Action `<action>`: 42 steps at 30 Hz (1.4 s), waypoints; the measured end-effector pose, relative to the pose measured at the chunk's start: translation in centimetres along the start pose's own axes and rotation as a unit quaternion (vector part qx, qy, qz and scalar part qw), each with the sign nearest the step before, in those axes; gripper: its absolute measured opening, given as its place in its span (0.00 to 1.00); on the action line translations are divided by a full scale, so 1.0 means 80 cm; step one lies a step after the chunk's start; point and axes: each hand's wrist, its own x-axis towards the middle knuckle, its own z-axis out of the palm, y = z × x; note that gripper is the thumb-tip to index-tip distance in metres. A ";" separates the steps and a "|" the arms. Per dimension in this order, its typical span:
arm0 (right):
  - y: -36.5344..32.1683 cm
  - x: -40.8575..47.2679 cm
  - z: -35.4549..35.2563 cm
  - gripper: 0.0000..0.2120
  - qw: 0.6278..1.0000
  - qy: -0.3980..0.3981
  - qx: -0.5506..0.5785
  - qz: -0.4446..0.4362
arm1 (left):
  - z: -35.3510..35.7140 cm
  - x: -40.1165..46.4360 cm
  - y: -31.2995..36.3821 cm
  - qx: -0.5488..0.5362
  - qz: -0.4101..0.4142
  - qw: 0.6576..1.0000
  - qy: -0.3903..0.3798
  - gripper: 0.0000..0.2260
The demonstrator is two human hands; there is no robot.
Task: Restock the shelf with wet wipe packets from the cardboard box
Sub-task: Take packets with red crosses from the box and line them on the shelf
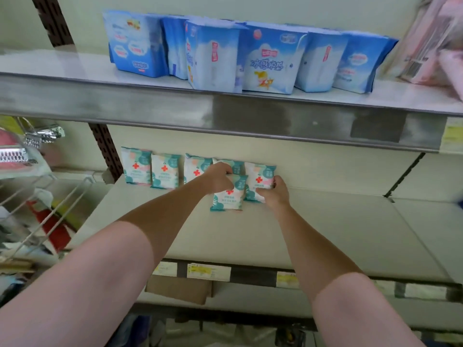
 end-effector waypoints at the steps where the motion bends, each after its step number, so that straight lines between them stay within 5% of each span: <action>1: 0.001 0.007 0.000 0.18 1.000 -0.006 0.003 -0.002 | 0.003 0.001 0.002 -0.001 -0.005 1.000 0.006 0.20; 19: 0.005 0.052 -0.006 0.22 0.988 -0.071 -0.136 -0.023 | 0.014 -0.012 0.012 0.014 -0.059 0.996 0.059 0.18; 24: -0.008 0.043 -0.010 0.32 0.980 0.037 -0.198 -0.005 | 0.012 -0.018 0.007 0.029 -0.041 0.998 0.048 0.18; 28: -0.028 0.023 0.001 0.26 0.975 0.057 -0.216 -0.014 | 0.001 -0.024 -0.011 0.045 -0.021 0.998 0.036 0.21; 36: -0.052 -0.055 0.083 0.06 0.968 -0.077 -0.230 -0.066 | -0.040 -0.050 -0.083 0.033 0.012 0.999 0.014 0.28; 42: -0.075 -0.101 0.183 0.04 0.953 -0.146 -0.234 -0.129 | -0.092 -0.068 -0.165 0.032 0.013 0.999 0.025 0.28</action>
